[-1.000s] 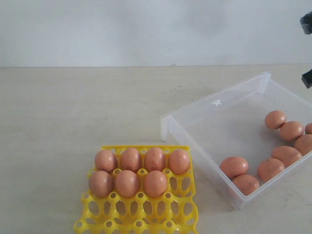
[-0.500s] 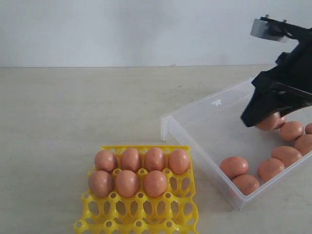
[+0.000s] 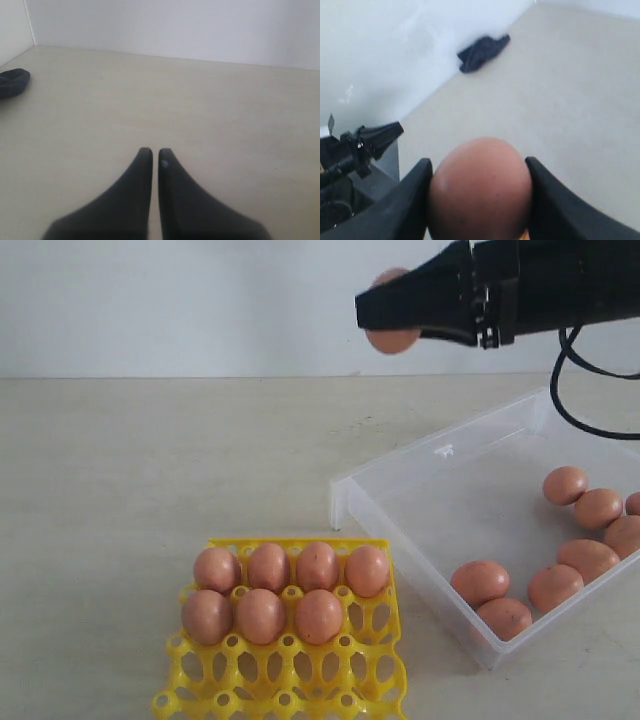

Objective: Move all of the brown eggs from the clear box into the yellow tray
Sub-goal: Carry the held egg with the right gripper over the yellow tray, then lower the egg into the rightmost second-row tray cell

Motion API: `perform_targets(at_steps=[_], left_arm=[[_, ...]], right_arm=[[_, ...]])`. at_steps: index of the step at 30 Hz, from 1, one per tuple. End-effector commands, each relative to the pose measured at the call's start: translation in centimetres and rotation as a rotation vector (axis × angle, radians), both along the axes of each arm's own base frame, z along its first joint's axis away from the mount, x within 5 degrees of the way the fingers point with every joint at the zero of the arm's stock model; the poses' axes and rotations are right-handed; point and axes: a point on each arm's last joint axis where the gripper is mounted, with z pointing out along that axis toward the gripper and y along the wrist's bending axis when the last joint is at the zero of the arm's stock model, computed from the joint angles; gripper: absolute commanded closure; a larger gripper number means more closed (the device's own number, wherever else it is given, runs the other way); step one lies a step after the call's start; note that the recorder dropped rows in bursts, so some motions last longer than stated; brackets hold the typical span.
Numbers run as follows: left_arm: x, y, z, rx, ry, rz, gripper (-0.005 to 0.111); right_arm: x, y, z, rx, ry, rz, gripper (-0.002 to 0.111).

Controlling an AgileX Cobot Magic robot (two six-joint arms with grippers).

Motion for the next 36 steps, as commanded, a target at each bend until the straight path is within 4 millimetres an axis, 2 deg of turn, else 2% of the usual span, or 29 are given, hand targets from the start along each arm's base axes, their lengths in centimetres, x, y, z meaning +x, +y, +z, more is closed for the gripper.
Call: perform_targets(at_steps=[1, 5, 8, 10, 15, 16, 21, 22, 24, 29, 33, 36], left_arm=[[0.0, 0.0, -0.1, 0.004, -0.002, -0.005, 0.103], [0.0, 0.0, -0.1, 0.004, -0.002, -0.005, 0.103], [0.0, 0.0, -0.1, 0.004, -0.002, -0.005, 0.103], [0.0, 0.0, -0.1, 0.004, -0.002, -0.005, 0.103], [0.0, 0.0, -0.1, 0.004, -0.002, -0.005, 0.103], [0.0, 0.0, -0.1, 0.004, -0.002, -0.005, 0.103], [0.0, 0.0, -0.1, 0.004, -0.002, -0.005, 0.103], [0.0, 0.0, -0.1, 0.004, -0.002, -0.005, 0.103], [0.0, 0.0, -0.1, 0.004, -0.002, -0.005, 0.103], [0.0, 0.0, -0.1, 0.004, -0.002, -0.005, 0.103], [0.0, 0.0, -0.1, 0.004, -0.002, -0.005, 0.103], [0.0, 0.0, -0.1, 0.004, -0.002, -0.005, 0.103]], right_arm=[[0.7, -0.1, 1.6, 0.091, -0.270, -0.042, 0.109], [0.7, -0.1, 1.7, -0.035, -0.613, 0.000, 0.109], [0.3, 0.1, 0.6, -0.151, -0.630, 0.089, 0.109], [1.0, 0.8, -0.9, -0.256, -0.589, 0.080, 0.109], [2.0, 2.6, -4.8, -0.152, -0.378, 0.180, 0.109], [2.4, 2.8, -6.3, -0.125, -0.303, 0.203, 0.109], [3.0, 2.4, -11.1, -0.179, -0.168, 0.262, 0.109], [2.8, 1.9, -12.5, -0.180, -0.143, 0.259, 0.109], [2.5, 1.0, -13.8, -0.182, -0.109, 0.245, 0.109], [0.8, -0.6, -16.1, -0.180, -0.047, 0.221, 0.109], [-1.0, -0.1, -17.3, -0.179, -0.027, 0.258, 0.109], [-1.9, 1.3, -17.7, -0.193, -0.054, 0.335, 0.109]])
